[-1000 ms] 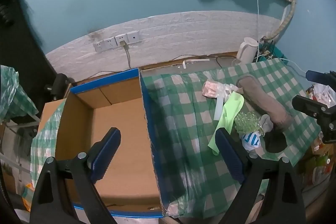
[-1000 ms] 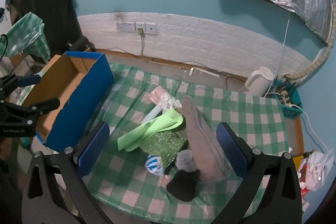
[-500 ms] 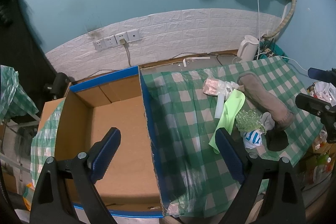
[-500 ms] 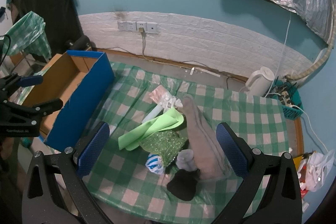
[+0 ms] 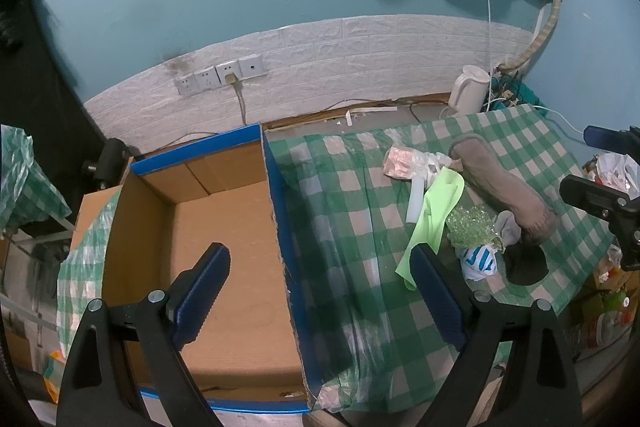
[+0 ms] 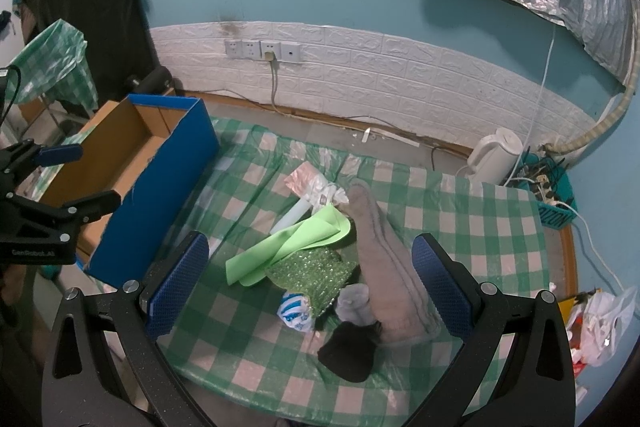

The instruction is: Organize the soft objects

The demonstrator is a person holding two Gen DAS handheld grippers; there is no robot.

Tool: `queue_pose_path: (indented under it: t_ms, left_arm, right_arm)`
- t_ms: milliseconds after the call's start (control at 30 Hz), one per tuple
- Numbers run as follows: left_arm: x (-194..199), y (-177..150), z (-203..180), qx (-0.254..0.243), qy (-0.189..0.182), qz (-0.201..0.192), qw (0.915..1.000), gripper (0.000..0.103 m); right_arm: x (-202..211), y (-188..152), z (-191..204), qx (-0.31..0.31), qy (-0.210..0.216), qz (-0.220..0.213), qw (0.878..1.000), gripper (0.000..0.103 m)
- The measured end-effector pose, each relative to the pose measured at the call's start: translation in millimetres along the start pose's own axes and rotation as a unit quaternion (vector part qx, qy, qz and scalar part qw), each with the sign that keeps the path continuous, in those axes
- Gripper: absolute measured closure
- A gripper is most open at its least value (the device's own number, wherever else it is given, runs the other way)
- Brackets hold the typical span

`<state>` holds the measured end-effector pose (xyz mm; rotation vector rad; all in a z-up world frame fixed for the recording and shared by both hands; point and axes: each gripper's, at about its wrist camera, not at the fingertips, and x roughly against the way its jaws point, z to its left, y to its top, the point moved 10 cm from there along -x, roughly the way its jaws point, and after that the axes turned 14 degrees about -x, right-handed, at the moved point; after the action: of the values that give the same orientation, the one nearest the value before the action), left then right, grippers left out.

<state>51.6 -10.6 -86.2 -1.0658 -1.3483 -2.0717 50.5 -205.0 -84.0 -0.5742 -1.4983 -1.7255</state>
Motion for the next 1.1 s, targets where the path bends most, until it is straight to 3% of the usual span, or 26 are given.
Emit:
queue_pose_path:
  t_ms: [1100]
  left_arm:
    - [-1.1,-0.5,-1.4,-0.001,-0.003,0.005,1.0,0.01]
  right_arm:
    - [-1.4,-1.3,0.7,0.001,-0.002,0.002,1.0,0.002]
